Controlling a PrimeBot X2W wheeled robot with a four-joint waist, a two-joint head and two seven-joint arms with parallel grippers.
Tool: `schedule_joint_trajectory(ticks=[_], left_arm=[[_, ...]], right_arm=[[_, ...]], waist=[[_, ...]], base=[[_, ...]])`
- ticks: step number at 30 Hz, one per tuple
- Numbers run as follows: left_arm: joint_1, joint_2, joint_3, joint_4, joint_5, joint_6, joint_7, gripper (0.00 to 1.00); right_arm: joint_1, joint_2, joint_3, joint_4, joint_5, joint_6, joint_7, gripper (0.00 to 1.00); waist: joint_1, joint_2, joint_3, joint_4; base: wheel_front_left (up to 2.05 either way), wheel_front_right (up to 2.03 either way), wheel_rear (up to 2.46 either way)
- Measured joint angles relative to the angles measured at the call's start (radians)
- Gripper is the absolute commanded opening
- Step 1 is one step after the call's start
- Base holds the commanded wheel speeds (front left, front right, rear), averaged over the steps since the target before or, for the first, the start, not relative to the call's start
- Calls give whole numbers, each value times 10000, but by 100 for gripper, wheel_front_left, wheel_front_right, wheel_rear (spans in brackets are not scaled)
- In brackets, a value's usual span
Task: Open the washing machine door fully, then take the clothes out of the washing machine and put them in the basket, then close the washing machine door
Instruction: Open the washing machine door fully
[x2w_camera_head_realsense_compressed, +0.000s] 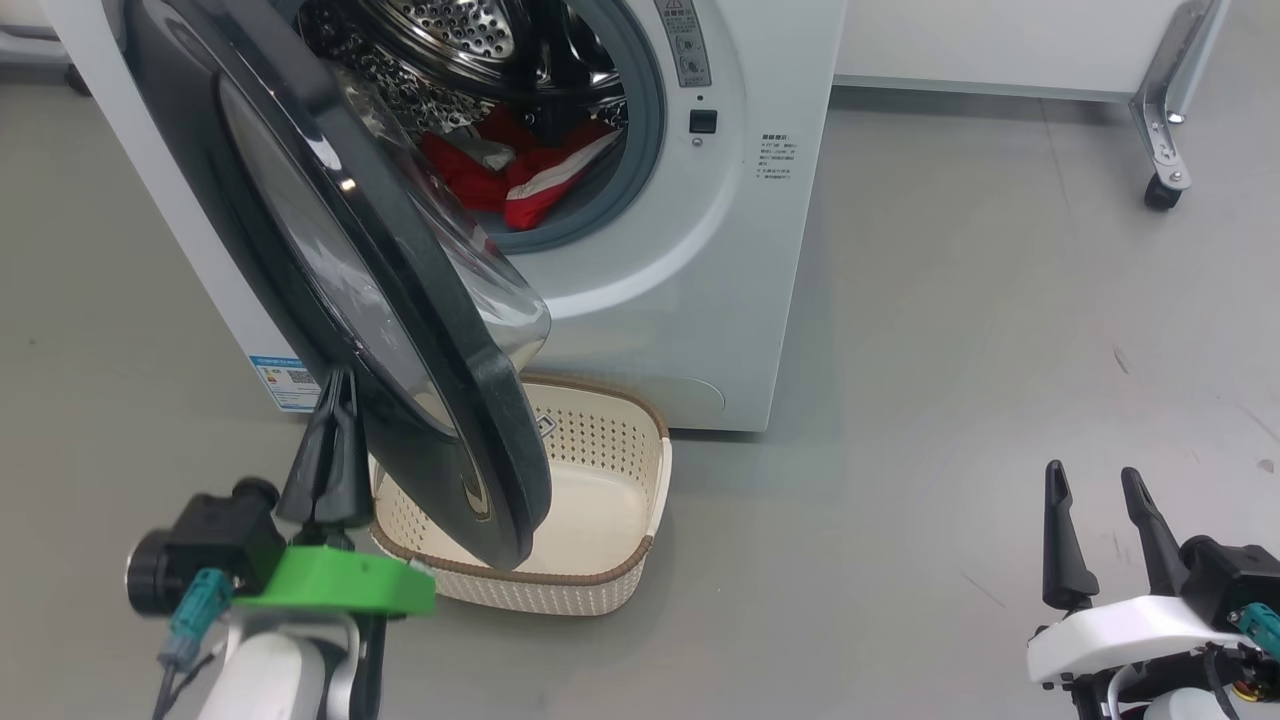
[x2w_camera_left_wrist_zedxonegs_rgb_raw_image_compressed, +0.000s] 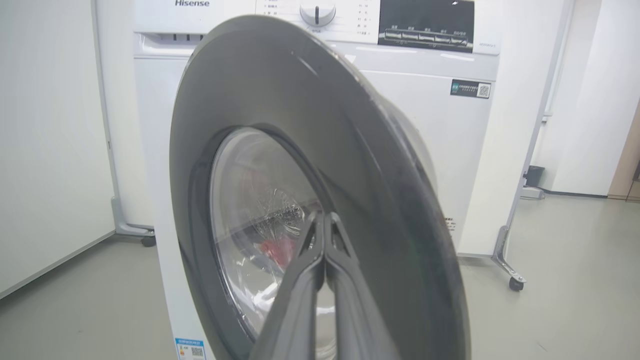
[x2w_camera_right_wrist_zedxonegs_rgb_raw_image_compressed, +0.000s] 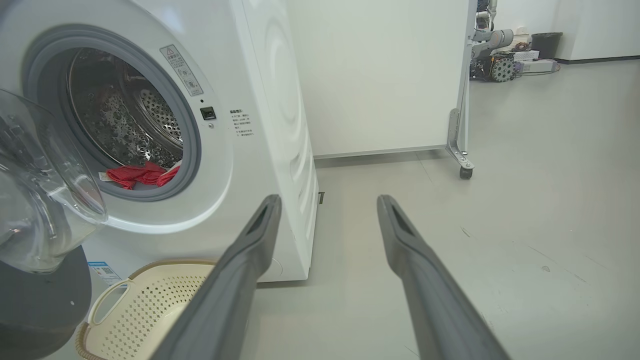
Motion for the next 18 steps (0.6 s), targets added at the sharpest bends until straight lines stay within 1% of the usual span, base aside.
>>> schedule_joint_trajectory(ticks=[8, 15, 18], left_arm=[[-884, -121, -341, -1187, 174, -184, -4, 0], [-1160, -144, -1214, -1239, 180, -366, 54, 0], [-1240, -146, -1540, -1158, 222, -376, 290, 0]], right_arm=[[-5, 104, 184, 10, -69, 6, 0, 100], [-12, 171, 288, 31, -88, 12, 0, 100], [-14, 226, 355, 42, -155, 13, 0, 100]], waist=[[0, 0, 5, -73], [0, 0, 84, -316], [0, 0, 121, -434]], base=[[0, 0, 0], [0, 0, 0], [0, 0, 0]])
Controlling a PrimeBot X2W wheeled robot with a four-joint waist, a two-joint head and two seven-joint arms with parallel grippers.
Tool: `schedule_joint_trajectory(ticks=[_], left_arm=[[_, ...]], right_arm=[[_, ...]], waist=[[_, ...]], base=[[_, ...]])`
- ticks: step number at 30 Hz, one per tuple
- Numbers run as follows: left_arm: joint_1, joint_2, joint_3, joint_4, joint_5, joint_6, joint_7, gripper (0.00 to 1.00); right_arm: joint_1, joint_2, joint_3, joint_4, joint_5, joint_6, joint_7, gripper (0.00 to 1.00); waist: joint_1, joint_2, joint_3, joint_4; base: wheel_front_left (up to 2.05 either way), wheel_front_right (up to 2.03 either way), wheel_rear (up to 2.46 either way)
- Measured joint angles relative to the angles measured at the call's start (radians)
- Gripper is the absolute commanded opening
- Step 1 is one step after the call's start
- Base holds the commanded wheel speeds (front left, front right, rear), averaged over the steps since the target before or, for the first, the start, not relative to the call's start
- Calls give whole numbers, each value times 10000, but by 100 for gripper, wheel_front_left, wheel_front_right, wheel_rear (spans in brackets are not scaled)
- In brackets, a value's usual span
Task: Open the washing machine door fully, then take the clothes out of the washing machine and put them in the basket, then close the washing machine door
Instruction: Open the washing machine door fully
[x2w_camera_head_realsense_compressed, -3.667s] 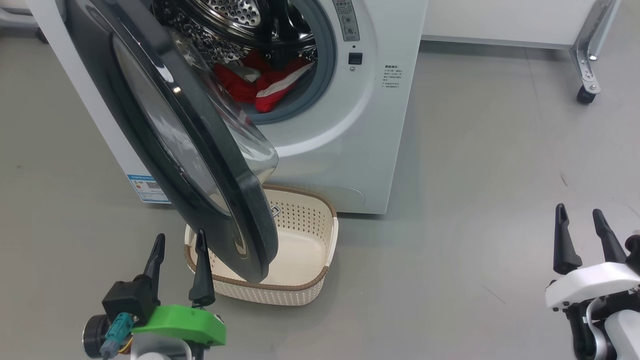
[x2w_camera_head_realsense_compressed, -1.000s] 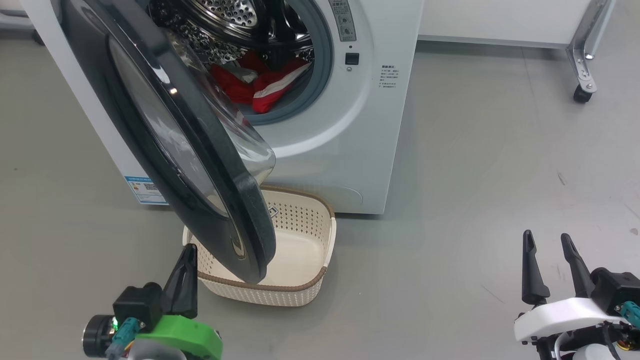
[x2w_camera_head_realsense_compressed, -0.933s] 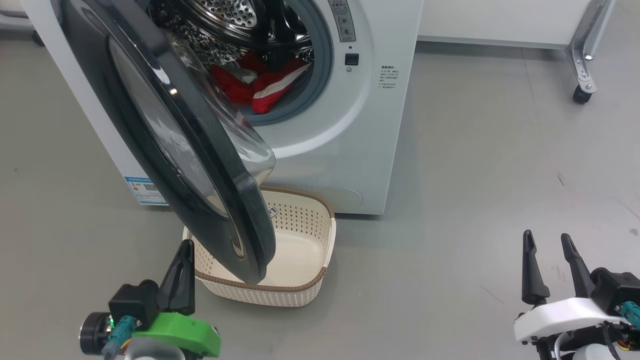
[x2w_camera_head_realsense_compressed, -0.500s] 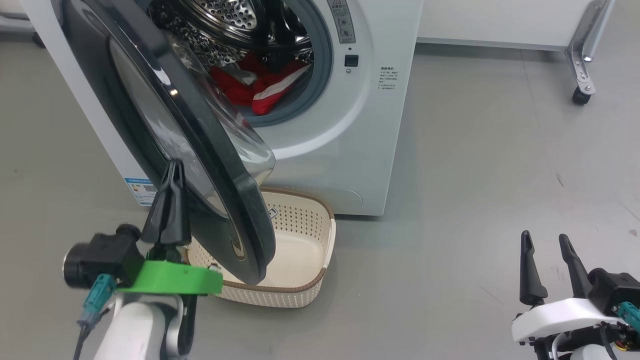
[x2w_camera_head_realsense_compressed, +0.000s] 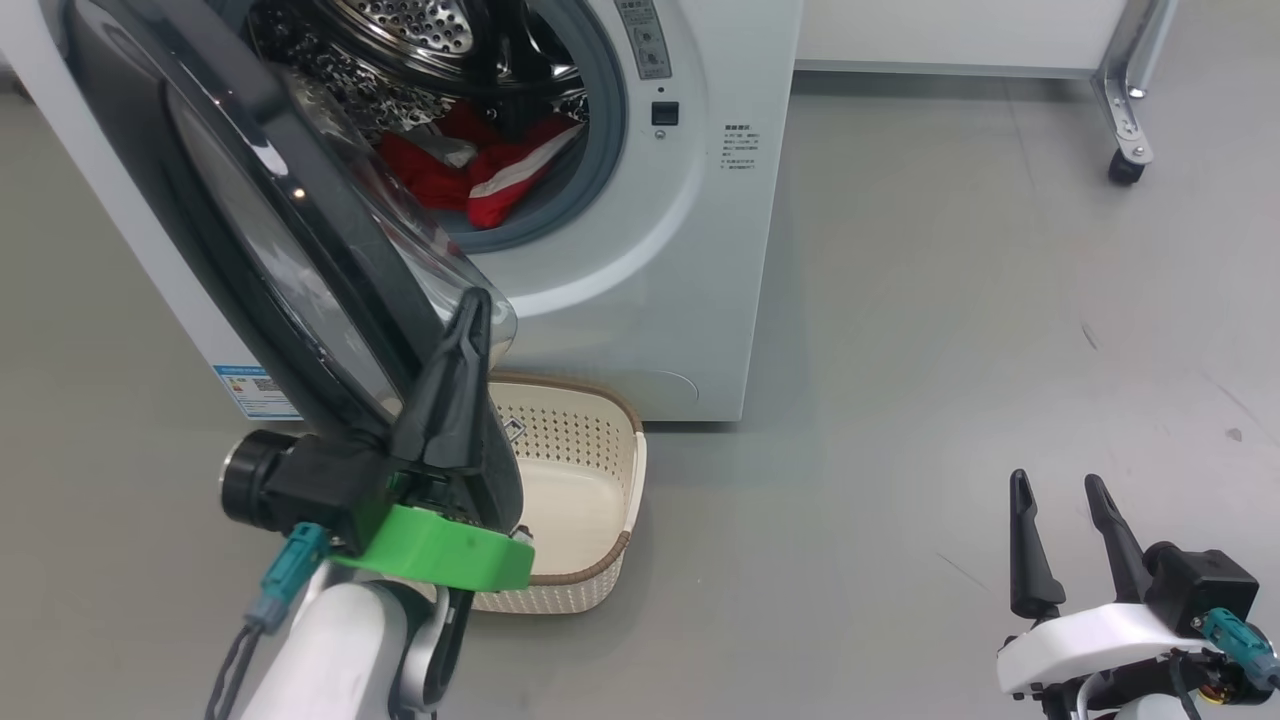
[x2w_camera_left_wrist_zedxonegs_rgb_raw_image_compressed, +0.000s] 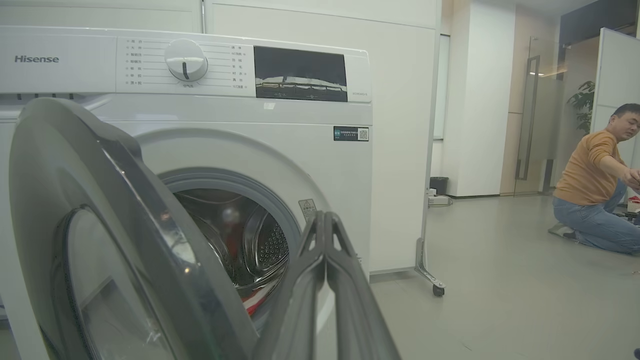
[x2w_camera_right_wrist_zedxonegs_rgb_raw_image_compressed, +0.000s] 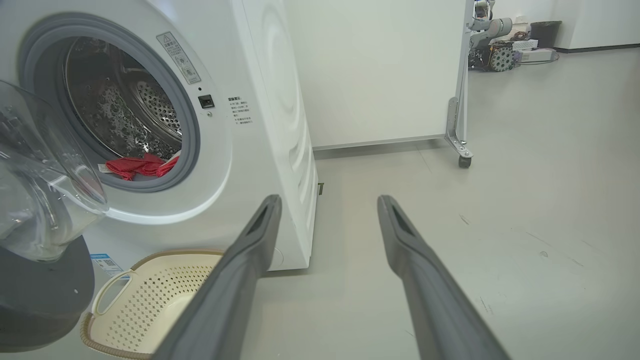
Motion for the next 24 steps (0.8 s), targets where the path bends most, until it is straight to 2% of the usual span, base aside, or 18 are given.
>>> schedule_joint_trajectory(ticks=[11, 24], left_arm=[[2, -12, -736, 1047, 23, -42, 857, 0], [11, -21, -798, 2150, -75, 59, 1354, 0]], right_arm=[[-29, 88, -33, 56, -2, 2, 0, 100], [-82, 171, -90, 69, -13, 2, 0, 100]], waist=[[0, 0, 205, -371], [0, 0, 375, -563]], base=[[0, 0, 0], [0, 0, 0]])
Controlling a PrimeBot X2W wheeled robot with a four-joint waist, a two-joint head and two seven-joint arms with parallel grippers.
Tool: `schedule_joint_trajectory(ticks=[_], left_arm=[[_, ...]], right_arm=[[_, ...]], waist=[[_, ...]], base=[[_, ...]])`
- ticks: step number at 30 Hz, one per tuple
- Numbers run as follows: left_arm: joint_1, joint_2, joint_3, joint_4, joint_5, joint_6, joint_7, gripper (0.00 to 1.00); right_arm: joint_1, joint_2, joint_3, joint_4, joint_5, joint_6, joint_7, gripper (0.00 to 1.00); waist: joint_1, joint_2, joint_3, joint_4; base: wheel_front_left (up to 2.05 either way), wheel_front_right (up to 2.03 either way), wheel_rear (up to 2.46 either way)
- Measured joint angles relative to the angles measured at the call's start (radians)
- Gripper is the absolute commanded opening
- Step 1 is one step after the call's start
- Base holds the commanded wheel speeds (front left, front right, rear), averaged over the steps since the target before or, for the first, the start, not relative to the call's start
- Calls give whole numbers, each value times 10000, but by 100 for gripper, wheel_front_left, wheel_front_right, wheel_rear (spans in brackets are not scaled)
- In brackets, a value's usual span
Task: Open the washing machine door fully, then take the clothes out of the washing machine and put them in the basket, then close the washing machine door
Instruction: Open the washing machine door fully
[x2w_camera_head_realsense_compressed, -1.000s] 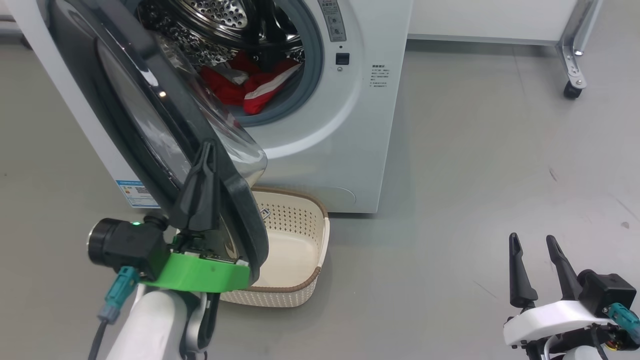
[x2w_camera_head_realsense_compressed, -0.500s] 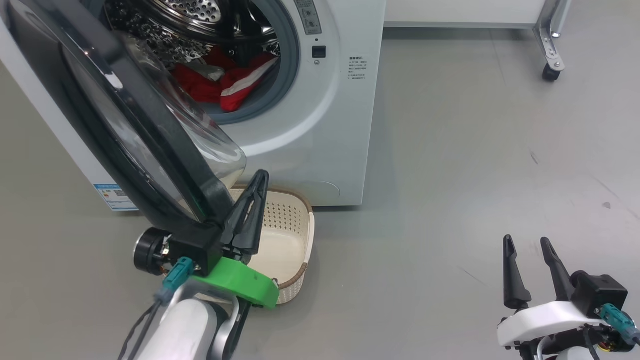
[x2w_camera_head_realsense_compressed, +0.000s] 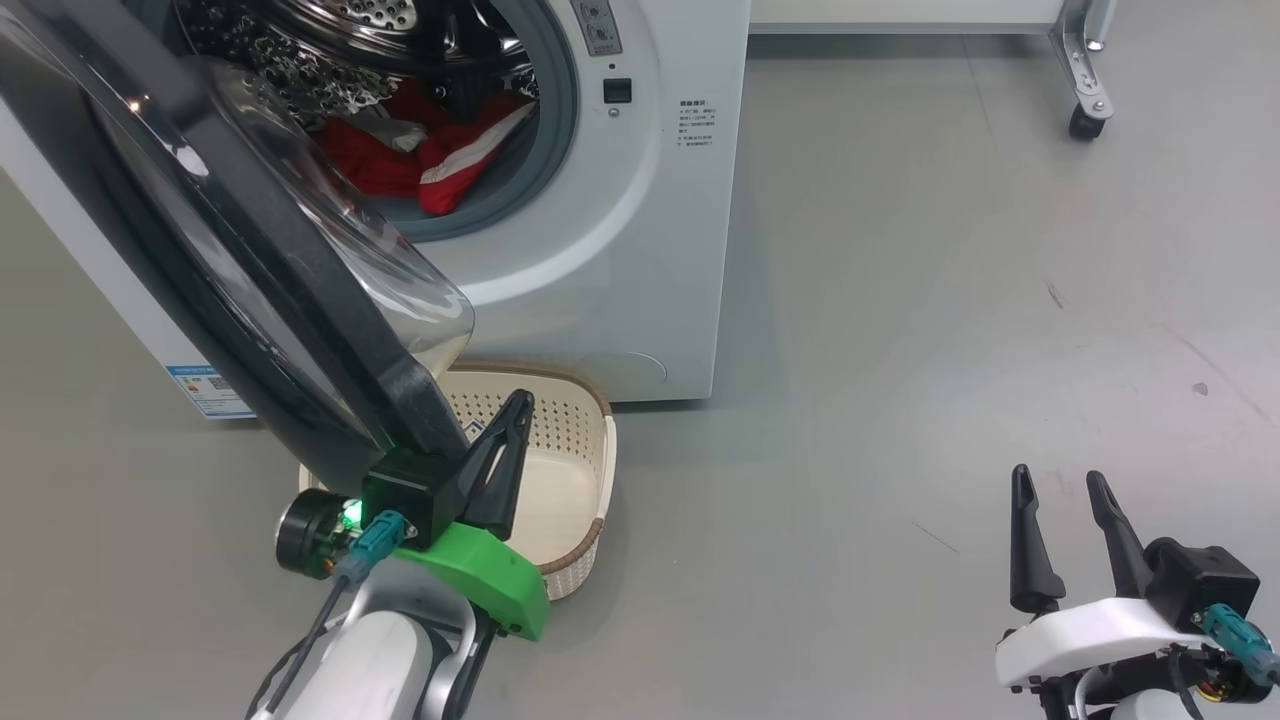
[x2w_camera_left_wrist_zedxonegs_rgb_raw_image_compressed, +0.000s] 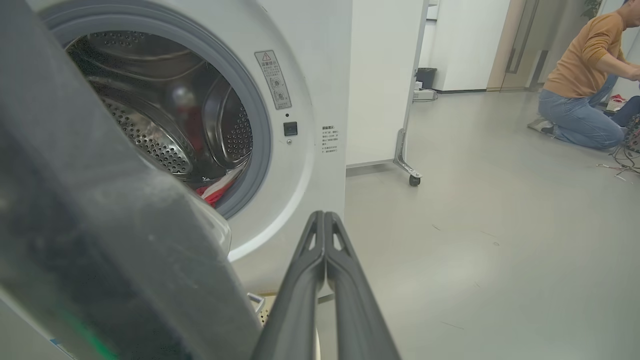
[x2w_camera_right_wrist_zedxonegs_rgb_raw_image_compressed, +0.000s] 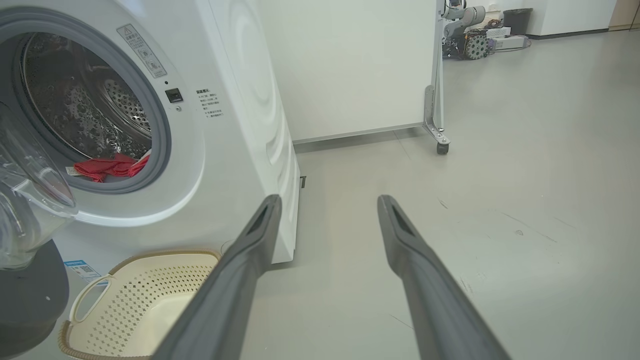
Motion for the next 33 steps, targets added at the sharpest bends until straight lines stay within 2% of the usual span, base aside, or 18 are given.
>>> schedule_joint_trajectory(ticks=[7, 25, 33], left_arm=[[-1, -2, 267, 345, 0, 318, 0, 0], [-21, -144, 244, 673, -79, 322, -194, 0], [-27, -205, 67, 880, -171, 309, -295, 0]], right_arm=[[-4, 23, -113, 48, 0, 0, 0, 100], [-23, 58, -242, 100, -88, 88, 0, 100], [-21, 58, -357, 105, -88, 88, 0, 100]], waist=[[0, 0, 41, -28], [0, 0, 80, 295], [0, 0, 73, 657]], base=[[0, 0, 0], [0, 0, 0], [0, 0, 0]])
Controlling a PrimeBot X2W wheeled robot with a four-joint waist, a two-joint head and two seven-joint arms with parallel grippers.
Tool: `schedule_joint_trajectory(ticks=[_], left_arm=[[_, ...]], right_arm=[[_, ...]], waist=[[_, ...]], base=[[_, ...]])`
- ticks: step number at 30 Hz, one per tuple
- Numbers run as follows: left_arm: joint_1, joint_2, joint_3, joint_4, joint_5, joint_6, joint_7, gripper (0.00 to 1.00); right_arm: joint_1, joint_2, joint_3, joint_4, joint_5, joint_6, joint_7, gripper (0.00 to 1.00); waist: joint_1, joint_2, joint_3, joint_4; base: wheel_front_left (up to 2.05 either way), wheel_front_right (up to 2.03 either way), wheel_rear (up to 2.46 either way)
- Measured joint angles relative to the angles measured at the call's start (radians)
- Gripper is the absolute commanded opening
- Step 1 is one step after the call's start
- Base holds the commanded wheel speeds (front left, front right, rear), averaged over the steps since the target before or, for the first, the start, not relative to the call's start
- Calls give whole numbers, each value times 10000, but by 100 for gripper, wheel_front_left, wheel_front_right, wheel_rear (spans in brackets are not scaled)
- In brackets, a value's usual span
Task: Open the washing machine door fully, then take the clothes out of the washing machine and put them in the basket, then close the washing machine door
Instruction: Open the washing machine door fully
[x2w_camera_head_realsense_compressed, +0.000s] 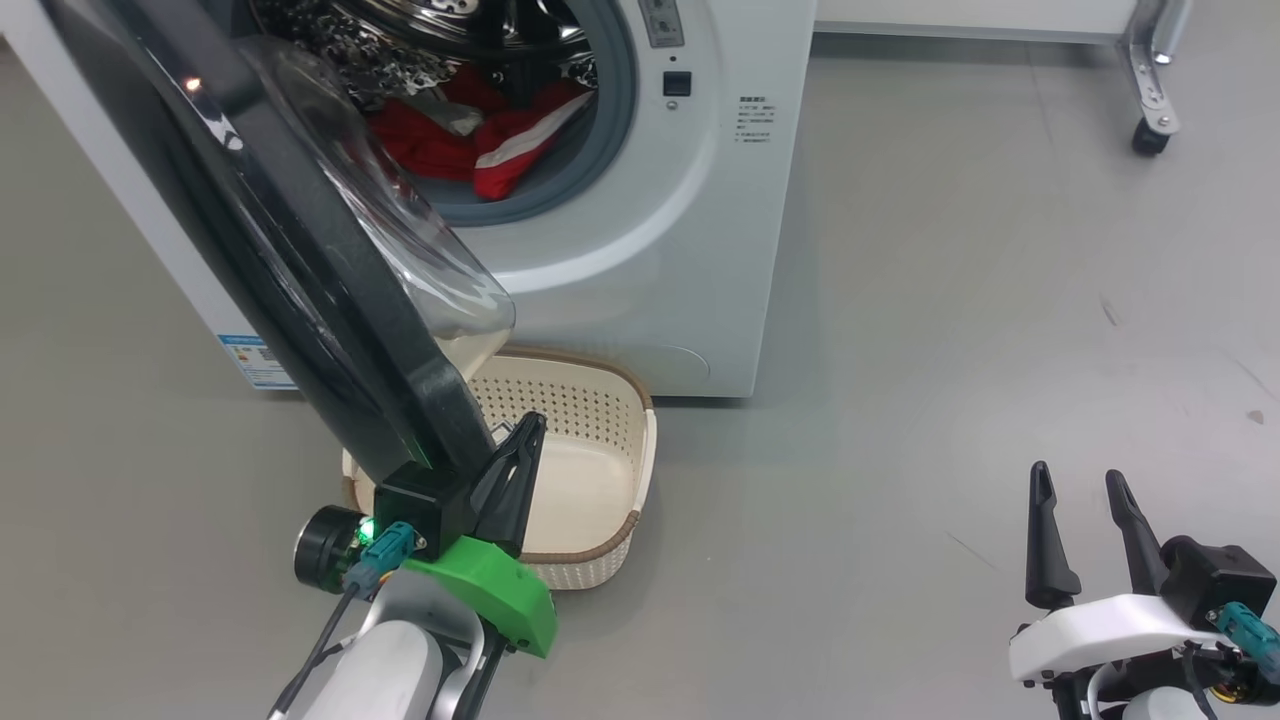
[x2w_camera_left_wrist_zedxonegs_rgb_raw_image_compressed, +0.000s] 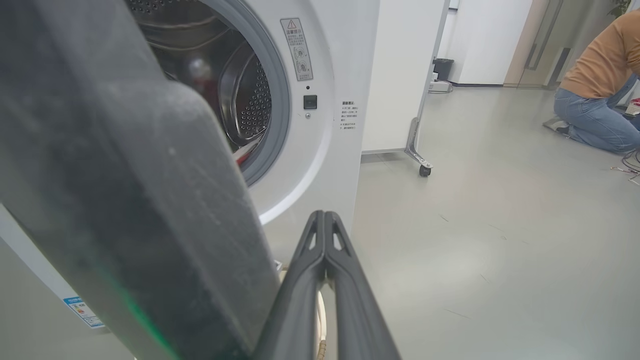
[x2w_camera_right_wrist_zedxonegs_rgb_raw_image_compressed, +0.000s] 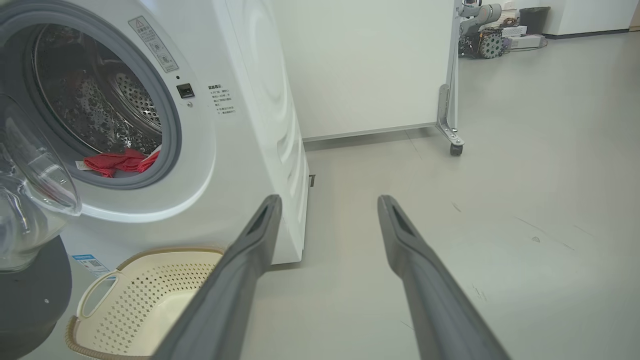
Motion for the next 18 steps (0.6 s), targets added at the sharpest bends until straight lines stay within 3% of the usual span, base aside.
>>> schedule_joint_trajectory(ticks=[18], left_arm=[[12, -27, -240, 458, -130, -17, -265, 0]], right_arm=[[87, -10, -17, 167, -71, 90, 0, 100]], waist=[[0, 0, -238, 1426]], base=[[0, 0, 0]])
